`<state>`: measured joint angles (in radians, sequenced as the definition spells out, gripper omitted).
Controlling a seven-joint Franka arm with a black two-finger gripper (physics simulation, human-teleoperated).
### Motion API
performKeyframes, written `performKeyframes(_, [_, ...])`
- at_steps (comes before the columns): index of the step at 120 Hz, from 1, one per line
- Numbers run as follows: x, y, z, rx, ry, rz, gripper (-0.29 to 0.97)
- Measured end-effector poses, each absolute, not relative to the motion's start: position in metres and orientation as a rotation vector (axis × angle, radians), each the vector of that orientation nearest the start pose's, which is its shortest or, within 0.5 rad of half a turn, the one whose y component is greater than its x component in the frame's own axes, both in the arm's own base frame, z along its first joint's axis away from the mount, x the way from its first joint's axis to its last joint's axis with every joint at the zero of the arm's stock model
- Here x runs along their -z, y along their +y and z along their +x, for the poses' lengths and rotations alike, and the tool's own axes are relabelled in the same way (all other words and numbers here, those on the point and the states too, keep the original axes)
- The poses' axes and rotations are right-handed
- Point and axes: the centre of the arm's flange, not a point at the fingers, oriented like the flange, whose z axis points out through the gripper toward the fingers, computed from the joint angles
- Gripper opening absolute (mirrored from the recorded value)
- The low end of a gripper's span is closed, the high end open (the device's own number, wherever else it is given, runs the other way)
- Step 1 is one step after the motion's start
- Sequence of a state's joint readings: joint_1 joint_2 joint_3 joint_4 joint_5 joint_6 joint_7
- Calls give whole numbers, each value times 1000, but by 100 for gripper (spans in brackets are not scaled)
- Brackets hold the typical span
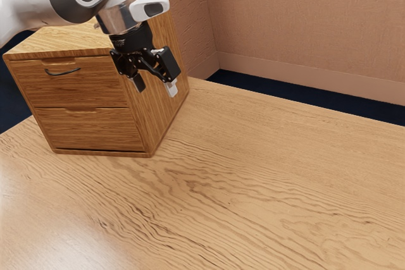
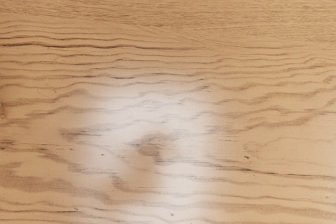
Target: Pull the drawer handle with one arm to open the drawer
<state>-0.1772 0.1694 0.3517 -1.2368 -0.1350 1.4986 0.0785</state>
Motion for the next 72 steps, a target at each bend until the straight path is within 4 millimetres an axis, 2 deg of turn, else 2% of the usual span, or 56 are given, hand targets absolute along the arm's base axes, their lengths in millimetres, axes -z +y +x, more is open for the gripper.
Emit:
performKeyframes(25, [-686,66,589,189,-109,-3196,68])
performKeyframes(31, [-716,66,576,277,-88,-3189,68])
performKeyframes(38, [-780,66,547,453,-31,-3145,68])
performKeyframes(46, [-845,66,493,620,95,-3082,68])
performKeyframes(53, [-883,71,446,692,224,-3006,68])
performKeyframes(61, [-897,99,414,662,297,-2922,68])
performKeyframes(72, [-883,124,408,515,439,-2858,68])
